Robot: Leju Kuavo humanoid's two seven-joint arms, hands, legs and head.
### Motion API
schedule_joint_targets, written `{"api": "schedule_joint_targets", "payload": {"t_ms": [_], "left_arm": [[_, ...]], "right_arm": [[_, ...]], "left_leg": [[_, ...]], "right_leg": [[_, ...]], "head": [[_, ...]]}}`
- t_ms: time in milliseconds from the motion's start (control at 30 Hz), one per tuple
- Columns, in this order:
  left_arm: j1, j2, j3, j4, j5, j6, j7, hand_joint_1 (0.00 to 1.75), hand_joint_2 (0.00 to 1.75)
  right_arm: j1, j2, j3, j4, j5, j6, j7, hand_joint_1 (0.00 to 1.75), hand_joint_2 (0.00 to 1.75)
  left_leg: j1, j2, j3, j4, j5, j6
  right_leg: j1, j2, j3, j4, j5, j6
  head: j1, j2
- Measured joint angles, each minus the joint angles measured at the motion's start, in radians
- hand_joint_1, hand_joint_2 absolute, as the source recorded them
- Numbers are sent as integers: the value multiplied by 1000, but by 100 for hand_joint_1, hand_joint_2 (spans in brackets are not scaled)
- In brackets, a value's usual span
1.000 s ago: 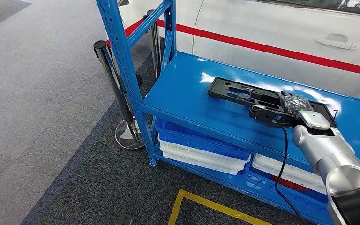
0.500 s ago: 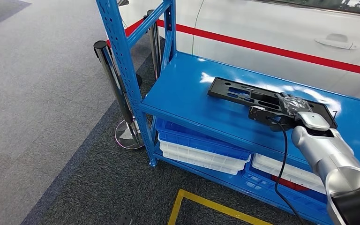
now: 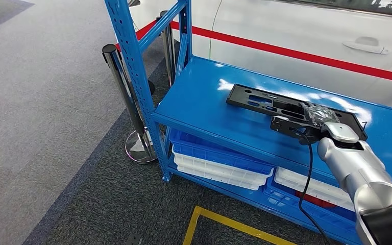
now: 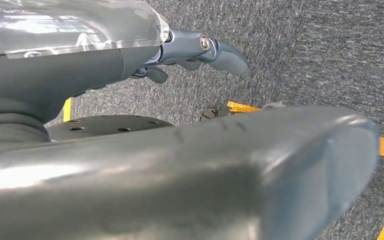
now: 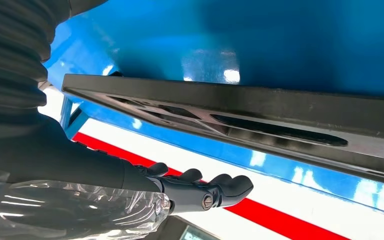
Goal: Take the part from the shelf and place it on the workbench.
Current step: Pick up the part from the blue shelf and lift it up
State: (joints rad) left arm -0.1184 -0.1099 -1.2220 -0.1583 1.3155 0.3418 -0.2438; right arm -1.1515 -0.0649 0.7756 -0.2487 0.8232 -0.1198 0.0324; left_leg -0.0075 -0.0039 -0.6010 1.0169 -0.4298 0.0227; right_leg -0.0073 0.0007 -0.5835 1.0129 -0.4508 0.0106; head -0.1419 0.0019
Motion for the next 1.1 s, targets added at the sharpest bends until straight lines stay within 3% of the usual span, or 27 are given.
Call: {"api": "schedule_joint_targets", "payload": {"t_ms": [600, 800, 900, 967, 1067, 1100], "left_arm": [[1, 0, 26, 0, 34, -36, -2, 0, 0], [2, 0, 31, 0, 34, -33, 1, 0, 0], [3, 1, 32, 0, 34, -31, 1, 0, 0], [3, 0, 33, 0, 34, -30, 1, 0, 0], [3, 0, 36, 0, 35, -32, 0, 0, 0], [4, 0, 38, 0, 36, -37, 1, 0, 0]], "right_arm": [[4, 4, -4, 0, 10, 3, -2, 0, 175], [9, 11, -4, 0, 16, 6, -2, 0, 175], [10, 13, -4, -1, 18, 7, -2, 0, 175], [9, 14, -4, -2, 18, 8, -2, 0, 175], [13, 14, -5, -3, 19, 12, -3, 0, 175], [17, 14, -5, -3, 20, 14, -3, 0, 175]], "left_leg": [[-3, 0, -1, 3, -3, 4], [-9, -1, -2, 7, -9, 15], [-6, -1, 10, -9, -13, 30], [-2, 0, 28, -18, -11, 38], [-1, 0, 37, -19, -11, 39], [-1, -1, 39, -19, -16, 38]], "right_leg": [[-6, 0, 1, -1, -1, 2], [-9, 0, 5, -1, -1, 14], [-9, 0, 7, 15, 4, 26], [-11, 0, -15, 63, -22, 31], [-12, 0, -118, 235, -100, 38], [-13, 0, -146, 271, -105, 40]], "head": [[0, 0], [0, 0], [0, 0], [0, 0], [0, 0], [0, 0]]}}
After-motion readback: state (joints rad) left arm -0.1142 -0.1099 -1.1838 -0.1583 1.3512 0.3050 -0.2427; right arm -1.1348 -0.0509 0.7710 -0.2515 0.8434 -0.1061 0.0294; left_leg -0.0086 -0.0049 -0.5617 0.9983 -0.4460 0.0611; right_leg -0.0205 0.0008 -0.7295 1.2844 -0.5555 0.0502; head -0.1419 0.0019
